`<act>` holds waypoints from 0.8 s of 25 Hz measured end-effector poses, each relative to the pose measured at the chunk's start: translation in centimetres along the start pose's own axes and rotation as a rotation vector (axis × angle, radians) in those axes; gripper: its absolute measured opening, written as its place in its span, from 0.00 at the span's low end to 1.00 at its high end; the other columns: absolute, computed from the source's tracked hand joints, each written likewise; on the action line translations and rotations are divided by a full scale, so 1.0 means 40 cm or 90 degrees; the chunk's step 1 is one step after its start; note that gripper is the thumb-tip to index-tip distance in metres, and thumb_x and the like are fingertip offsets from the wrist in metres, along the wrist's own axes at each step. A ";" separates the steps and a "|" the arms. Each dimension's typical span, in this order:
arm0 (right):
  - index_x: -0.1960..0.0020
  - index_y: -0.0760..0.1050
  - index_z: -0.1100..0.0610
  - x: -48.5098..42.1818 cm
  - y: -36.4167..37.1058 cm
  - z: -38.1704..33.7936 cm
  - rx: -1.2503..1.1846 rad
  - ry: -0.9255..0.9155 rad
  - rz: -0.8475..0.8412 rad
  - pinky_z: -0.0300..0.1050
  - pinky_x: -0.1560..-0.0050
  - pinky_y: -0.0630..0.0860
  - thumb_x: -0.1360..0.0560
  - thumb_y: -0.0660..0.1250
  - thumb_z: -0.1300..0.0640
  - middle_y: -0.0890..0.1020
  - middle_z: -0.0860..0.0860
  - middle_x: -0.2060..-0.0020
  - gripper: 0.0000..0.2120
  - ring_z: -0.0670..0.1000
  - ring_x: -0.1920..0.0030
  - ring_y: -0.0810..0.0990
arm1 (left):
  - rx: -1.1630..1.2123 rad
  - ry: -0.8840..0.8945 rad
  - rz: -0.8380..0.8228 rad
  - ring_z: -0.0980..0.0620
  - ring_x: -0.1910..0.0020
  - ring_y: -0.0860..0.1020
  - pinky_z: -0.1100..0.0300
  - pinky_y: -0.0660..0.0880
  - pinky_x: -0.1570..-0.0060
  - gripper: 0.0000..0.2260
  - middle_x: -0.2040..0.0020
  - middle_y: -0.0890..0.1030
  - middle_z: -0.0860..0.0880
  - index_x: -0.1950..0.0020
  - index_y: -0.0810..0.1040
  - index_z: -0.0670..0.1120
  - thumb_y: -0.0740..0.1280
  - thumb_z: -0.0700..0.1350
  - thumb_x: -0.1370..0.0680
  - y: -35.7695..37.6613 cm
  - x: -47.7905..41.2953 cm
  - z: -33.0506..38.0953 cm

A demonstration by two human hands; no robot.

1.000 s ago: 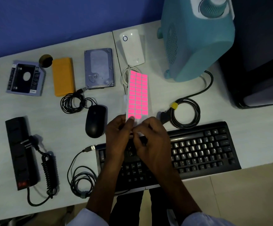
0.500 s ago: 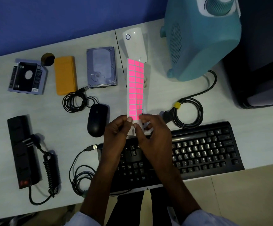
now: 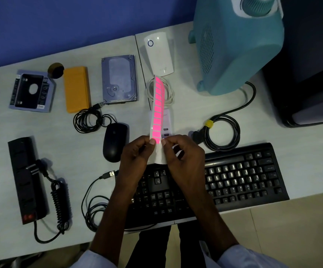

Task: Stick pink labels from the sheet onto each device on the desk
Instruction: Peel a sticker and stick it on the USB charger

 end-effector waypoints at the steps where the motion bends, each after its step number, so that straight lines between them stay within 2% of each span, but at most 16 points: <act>1: 0.52 0.84 0.56 -0.001 -0.001 0.005 -0.025 0.022 0.005 0.38 0.61 0.76 0.22 0.71 0.57 0.86 0.47 0.60 0.04 0.46 0.61 0.81 | -0.001 0.000 0.005 0.67 0.61 0.79 0.74 0.72 0.59 0.09 0.62 0.84 0.61 0.51 0.84 0.49 0.65 0.39 0.18 -0.003 0.001 0.002; 4: 0.52 0.86 0.56 -0.007 -0.016 0.024 -0.152 0.119 0.062 0.44 0.61 0.80 0.22 0.72 0.61 0.87 0.51 0.63 0.04 0.52 0.64 0.83 | 0.042 -0.026 0.111 0.68 0.64 0.78 0.72 0.74 0.64 0.11 0.64 0.84 0.64 0.55 0.82 0.53 0.66 0.38 0.19 -0.058 0.005 0.000; 6: 0.51 0.86 0.60 -0.009 -0.027 0.036 -0.241 0.169 0.088 0.42 0.63 0.79 0.23 0.72 0.62 0.87 0.55 0.63 0.04 0.51 0.66 0.82 | 0.058 -0.028 0.223 0.66 0.65 0.79 0.68 0.76 0.69 0.09 0.64 0.84 0.64 0.54 0.82 0.52 0.67 0.40 0.19 -0.131 0.008 -0.007; 8: 0.50 0.86 0.62 -0.010 -0.031 0.044 -0.287 0.188 0.082 0.41 0.60 0.80 0.24 0.72 0.64 0.88 0.55 0.60 0.05 0.51 0.64 0.83 | -0.007 -0.001 0.307 0.64 0.66 0.78 0.64 0.74 0.70 0.04 0.62 0.84 0.60 0.49 0.82 0.49 0.67 0.43 0.19 -0.204 0.008 -0.011; 10: 0.49 0.86 0.60 -0.007 -0.032 0.048 -0.279 0.191 0.068 0.40 0.58 0.79 0.25 0.74 0.64 0.87 0.53 0.61 0.05 0.51 0.63 0.82 | -0.139 0.062 0.377 0.65 0.62 0.77 0.62 0.75 0.63 0.08 0.51 0.83 0.53 0.41 0.80 0.45 0.69 0.44 0.19 -0.257 0.014 -0.001; 12: 0.50 0.87 0.58 -0.003 -0.031 0.050 -0.271 0.202 0.065 0.37 0.60 0.76 0.25 0.74 0.63 0.84 0.59 0.64 0.05 0.51 0.64 0.78 | -0.290 0.145 0.427 0.56 0.54 0.76 0.58 0.75 0.53 0.15 0.42 0.79 0.46 0.36 0.76 0.43 0.71 0.45 0.21 -0.265 0.023 0.015; 14: 0.51 0.87 0.58 -0.003 -0.033 0.052 -0.276 0.211 0.079 0.38 0.62 0.74 0.25 0.74 0.64 0.82 0.66 0.63 0.05 0.53 0.64 0.76 | -0.326 0.180 0.398 0.47 0.48 0.77 0.55 0.76 0.48 0.18 0.39 0.76 0.43 0.34 0.74 0.43 0.71 0.44 0.23 -0.197 0.025 0.037; 16: 0.49 0.86 0.57 -0.007 -0.036 0.052 -0.298 0.209 0.094 0.42 0.58 0.78 0.26 0.74 0.67 0.85 0.60 0.62 0.08 0.53 0.63 0.79 | -0.320 0.165 0.288 0.45 0.41 0.77 0.52 0.77 0.45 0.23 0.37 0.76 0.44 0.31 0.72 0.44 0.71 0.49 0.24 -0.072 0.018 0.043; 18: 0.42 0.83 0.57 -0.011 -0.042 0.059 -0.326 0.229 0.103 0.42 0.57 0.80 0.26 0.73 0.69 0.86 0.55 0.60 0.14 0.51 0.60 0.82 | -0.408 0.142 0.193 0.45 0.36 0.74 0.52 0.78 0.45 0.31 0.34 0.73 0.44 0.26 0.67 0.46 0.70 0.58 0.25 0.056 0.005 0.032; 20: 0.41 0.84 0.55 -0.015 -0.056 0.066 -0.309 0.235 0.112 0.39 0.60 0.80 0.25 0.72 0.68 0.86 0.52 0.60 0.15 0.48 0.61 0.82 | -0.487 0.086 0.172 0.43 0.35 0.72 0.49 0.78 0.50 0.40 0.32 0.70 0.43 0.21 0.60 0.47 0.66 0.63 0.27 0.119 -0.030 0.006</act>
Point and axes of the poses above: each hand's wrist, its own x-axis away from the middle knuckle, its own y-axis out of the palm, z = x × y, the point moved 6 cm from there along -x, towards the middle knuckle
